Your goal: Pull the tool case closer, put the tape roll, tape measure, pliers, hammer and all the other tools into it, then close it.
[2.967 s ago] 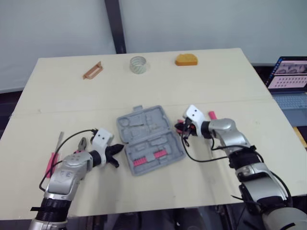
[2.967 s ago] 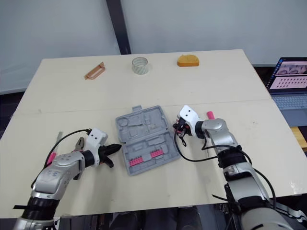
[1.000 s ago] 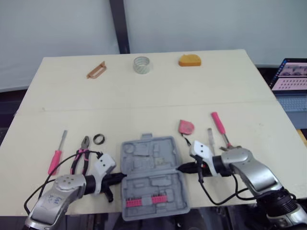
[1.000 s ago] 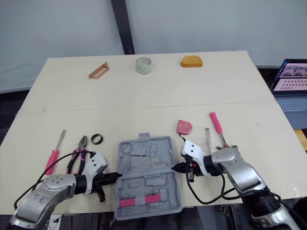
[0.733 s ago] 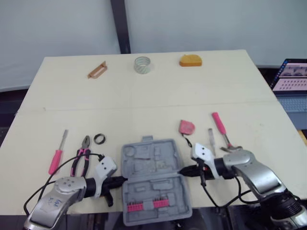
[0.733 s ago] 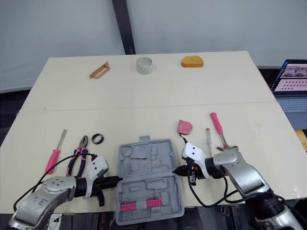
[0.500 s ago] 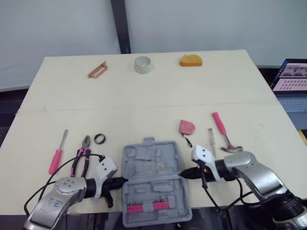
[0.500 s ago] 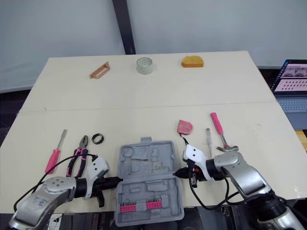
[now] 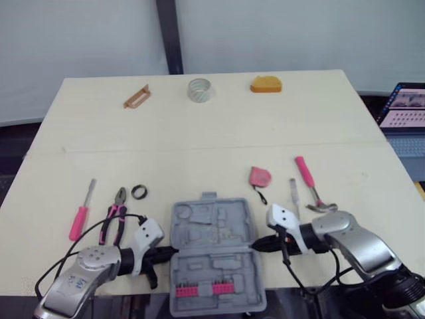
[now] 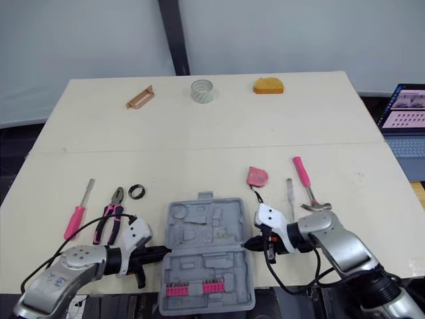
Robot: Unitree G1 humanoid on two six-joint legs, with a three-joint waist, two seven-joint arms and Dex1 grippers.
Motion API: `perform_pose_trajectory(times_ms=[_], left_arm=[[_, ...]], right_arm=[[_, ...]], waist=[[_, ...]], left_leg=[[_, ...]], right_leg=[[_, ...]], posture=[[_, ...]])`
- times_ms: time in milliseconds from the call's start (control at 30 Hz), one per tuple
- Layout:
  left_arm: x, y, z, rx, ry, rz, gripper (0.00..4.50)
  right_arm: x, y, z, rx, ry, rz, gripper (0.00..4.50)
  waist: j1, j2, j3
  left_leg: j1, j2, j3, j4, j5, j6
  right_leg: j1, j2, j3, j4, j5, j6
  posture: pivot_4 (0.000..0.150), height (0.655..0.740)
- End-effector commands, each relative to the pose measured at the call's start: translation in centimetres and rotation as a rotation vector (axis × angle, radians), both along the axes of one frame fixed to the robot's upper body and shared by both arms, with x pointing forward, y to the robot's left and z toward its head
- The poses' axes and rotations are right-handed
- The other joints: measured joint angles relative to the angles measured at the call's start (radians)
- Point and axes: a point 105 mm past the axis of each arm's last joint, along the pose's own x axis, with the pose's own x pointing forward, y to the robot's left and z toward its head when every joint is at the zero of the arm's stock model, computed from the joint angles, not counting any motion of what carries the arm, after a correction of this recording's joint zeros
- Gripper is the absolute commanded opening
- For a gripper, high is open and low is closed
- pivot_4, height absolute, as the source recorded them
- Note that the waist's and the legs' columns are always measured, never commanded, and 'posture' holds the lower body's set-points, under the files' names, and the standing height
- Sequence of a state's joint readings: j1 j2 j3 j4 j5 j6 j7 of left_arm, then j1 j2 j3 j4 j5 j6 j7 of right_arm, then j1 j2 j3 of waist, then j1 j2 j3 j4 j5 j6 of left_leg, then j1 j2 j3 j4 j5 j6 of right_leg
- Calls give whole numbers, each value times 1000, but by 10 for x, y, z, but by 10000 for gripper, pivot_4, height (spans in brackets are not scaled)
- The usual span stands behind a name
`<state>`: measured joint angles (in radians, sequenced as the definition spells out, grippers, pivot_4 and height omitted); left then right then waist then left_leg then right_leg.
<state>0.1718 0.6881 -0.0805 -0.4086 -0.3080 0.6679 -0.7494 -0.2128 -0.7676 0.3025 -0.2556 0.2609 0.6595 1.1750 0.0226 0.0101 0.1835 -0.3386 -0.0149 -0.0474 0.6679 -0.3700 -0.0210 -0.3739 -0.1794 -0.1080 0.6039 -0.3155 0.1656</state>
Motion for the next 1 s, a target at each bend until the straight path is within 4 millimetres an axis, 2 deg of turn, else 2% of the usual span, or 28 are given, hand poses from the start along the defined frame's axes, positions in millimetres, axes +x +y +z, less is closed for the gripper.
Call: perform_pose_trajectory(times_ms=[33, 400, 1000], left_arm=[[-9, -4, -9, -11, 51, -21, 556], [-9, -2, -10, -5, 49, -14, 556], [-4, 22, -3, 13, 36, 53, 556]], right_arm=[[-8, 9, 8, 38, -5, 63, 641], [-4, 6, 6, 31, -15, 44, 641], [3, -17, 6, 16, -25, -32, 641]], waist=[[0, 0, 0], [0, 0, 0], [1, 0, 0]], left_leg=[[0, 0, 0, 0, 0, 0], [0, 0, 0, 0, 0, 0], [0, 0, 0, 0, 0, 0]], right_leg=[[0, 0, 0, 0, 0, 0], [0, 0, 0, 0, 0, 0], [0, 0, 0, 0, 0, 0]], posture=[[1500, 7400], [1500, 7400], [1500, 7400]])
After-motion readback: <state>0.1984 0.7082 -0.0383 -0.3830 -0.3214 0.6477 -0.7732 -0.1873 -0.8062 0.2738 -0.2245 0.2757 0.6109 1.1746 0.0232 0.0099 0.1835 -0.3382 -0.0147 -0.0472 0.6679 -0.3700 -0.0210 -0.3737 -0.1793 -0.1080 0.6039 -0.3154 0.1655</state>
